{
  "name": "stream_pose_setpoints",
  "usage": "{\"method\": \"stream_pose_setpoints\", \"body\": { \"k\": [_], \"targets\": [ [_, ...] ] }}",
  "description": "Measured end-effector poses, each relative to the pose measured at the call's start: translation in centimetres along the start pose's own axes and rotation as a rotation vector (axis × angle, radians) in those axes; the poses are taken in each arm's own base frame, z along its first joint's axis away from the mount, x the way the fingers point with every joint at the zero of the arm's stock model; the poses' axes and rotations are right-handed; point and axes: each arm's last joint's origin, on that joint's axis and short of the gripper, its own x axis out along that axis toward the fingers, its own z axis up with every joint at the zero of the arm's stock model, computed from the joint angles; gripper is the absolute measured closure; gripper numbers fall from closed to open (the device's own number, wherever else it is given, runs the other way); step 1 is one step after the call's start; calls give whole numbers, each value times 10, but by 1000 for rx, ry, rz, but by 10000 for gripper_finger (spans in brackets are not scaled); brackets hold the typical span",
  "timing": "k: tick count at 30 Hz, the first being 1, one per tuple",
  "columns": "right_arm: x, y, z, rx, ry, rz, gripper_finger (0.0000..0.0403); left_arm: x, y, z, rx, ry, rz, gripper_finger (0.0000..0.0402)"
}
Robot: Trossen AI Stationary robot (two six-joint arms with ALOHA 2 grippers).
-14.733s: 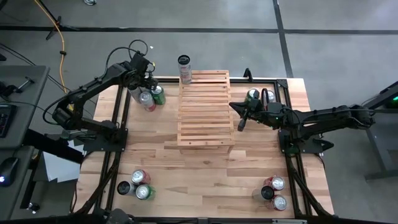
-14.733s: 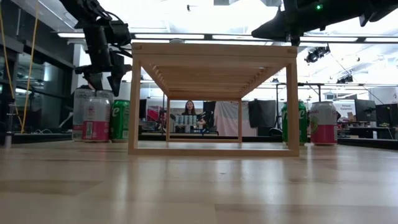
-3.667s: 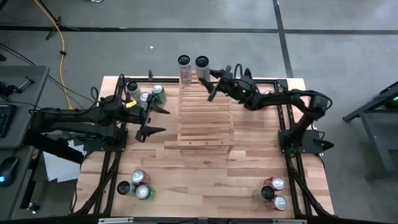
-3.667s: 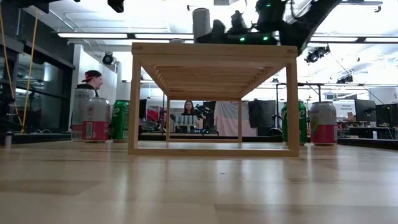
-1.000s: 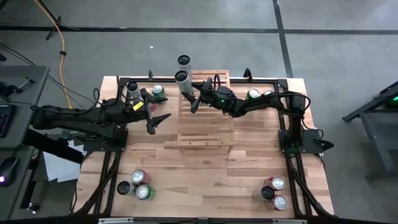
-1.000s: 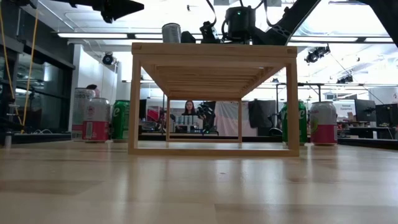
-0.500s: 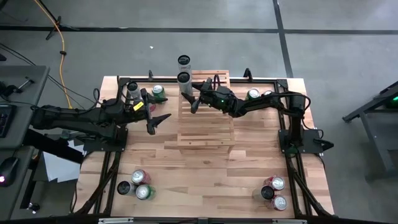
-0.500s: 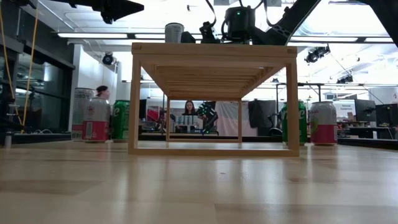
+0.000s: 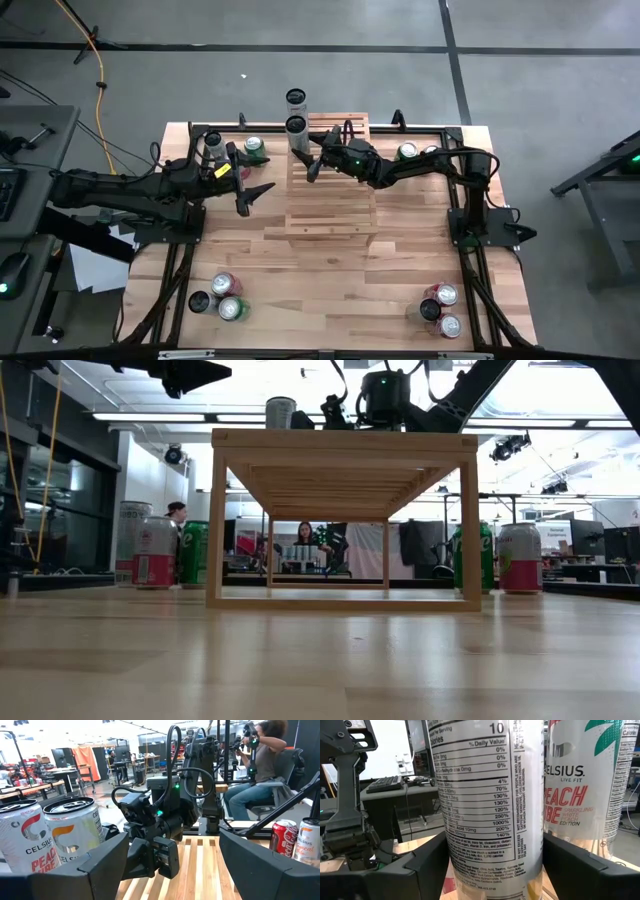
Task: Place canned beverage on shelf
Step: Put the top white yellow soda can on the shelf
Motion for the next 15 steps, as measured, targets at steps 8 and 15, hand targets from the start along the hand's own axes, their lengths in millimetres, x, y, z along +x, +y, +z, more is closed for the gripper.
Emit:
{"method": "stream_pose_setpoints", "body": {
  "k": [8, 15],
  "targets": [
    [0, 0, 0, 1, 1, 0, 125, 0, 0, 0, 0, 0, 0, 98],
    [0, 0, -1, -1, 5, -1, 118, 0, 0, 0, 0, 0, 0, 98]
  ]
}}
